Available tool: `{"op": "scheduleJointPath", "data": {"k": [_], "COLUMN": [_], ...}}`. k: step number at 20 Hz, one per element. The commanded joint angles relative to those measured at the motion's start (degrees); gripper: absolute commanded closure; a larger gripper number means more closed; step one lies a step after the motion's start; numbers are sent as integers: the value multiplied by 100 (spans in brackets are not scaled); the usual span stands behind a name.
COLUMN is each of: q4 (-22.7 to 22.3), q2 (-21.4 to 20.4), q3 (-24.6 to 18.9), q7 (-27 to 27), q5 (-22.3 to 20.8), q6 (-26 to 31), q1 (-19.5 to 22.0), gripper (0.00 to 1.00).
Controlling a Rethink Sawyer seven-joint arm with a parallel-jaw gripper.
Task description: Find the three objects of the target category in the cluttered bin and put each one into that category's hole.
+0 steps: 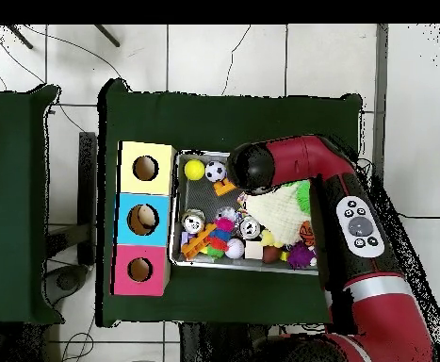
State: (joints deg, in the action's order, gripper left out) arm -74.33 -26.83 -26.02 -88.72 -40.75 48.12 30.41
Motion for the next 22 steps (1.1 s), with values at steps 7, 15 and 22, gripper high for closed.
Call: {"op": "scheduleJointPath", "data": {"k": [7, 15, 22], "q4": [-132, -81, -70], "q2": [-94, -76, -90], "q3": [154, 167, 177], "q7": [221, 204, 215], "q5": [31, 37, 67], "q6": [188, 200, 217], "q1": [-42, -80, -90], "gripper": [0, 0, 0]}}
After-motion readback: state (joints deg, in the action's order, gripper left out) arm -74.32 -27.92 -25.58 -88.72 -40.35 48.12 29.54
